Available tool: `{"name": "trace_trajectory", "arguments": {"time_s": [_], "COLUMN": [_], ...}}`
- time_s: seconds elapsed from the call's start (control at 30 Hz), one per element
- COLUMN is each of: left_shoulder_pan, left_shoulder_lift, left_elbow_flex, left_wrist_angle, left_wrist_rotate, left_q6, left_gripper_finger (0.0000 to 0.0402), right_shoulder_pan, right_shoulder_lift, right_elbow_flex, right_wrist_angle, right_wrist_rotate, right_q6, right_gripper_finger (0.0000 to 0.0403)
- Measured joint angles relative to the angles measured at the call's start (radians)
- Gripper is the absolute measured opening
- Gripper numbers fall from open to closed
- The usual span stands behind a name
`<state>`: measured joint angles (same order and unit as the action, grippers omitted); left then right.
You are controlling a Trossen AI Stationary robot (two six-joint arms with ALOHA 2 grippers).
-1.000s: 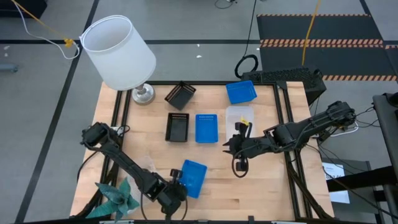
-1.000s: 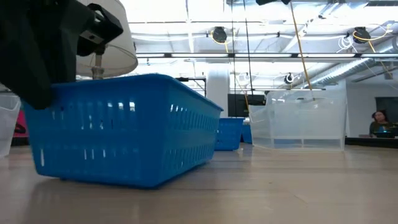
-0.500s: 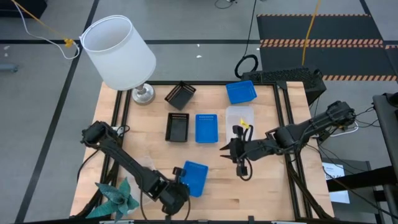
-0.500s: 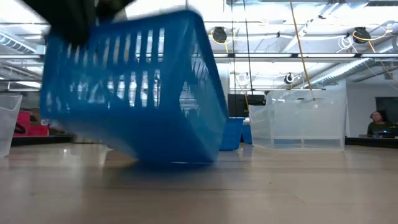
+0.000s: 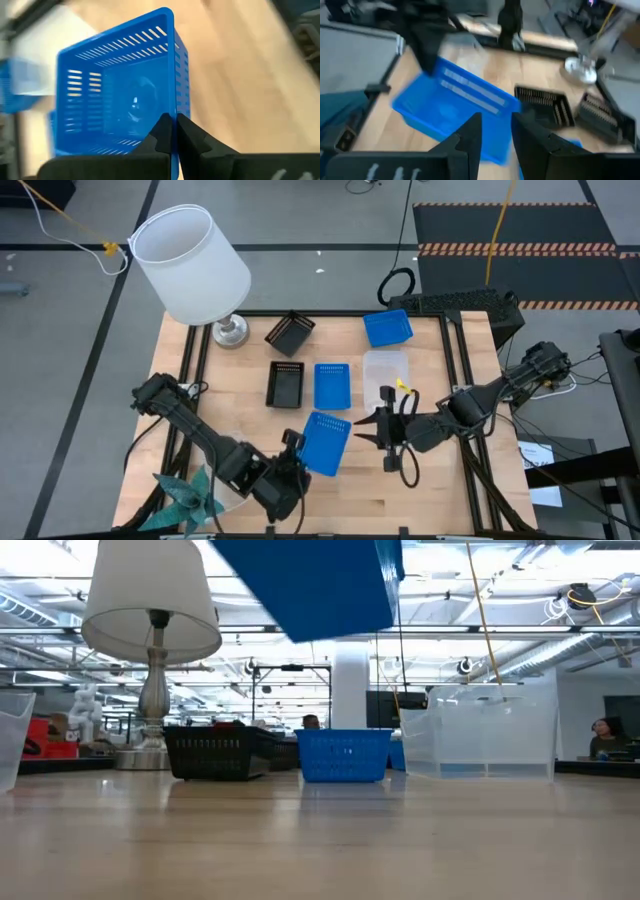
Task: Stack baskets by color
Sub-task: Stack the bottom blue bin on top of the middle blue bin
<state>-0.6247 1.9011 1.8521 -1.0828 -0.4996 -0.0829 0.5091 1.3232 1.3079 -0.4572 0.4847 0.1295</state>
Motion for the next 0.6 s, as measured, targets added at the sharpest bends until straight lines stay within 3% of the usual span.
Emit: {"name": "trace_trajectory", "arguments": {"time_s": [0.23, 0.43, 0.6], "left_shoulder_pan": [0.120, 0.218, 0.240], "left_shoulder_lift": [0.000, 0.000, 0.008], "left_elbow_flex": [0.106, 0.083, 0.043], "left_wrist_angle": [-0.116, -0.120, -0.127], "left_wrist_rotate": [-0.109, -0.198, -0.201], "left_q6": [0.111, 0.092, 0.087], "left_gripper_finger": [0.0010, 0.0009, 0.0008], "right_shoulder_pan": [0.039, 0.036, 0.000], "right_shoulder_lift": [0.129, 0.263, 0.301], "right_elbow_flex": [0.111, 0.180, 0.180], "right_wrist_angle": [-0.005, 0.017, 0.024], "right_wrist_rotate": [0.089, 0.247, 0.331], "right_q6": [-0.051, -0.198, -0.222], "right_gripper_finger": [0.0108, 0.0138, 0.0174]}}
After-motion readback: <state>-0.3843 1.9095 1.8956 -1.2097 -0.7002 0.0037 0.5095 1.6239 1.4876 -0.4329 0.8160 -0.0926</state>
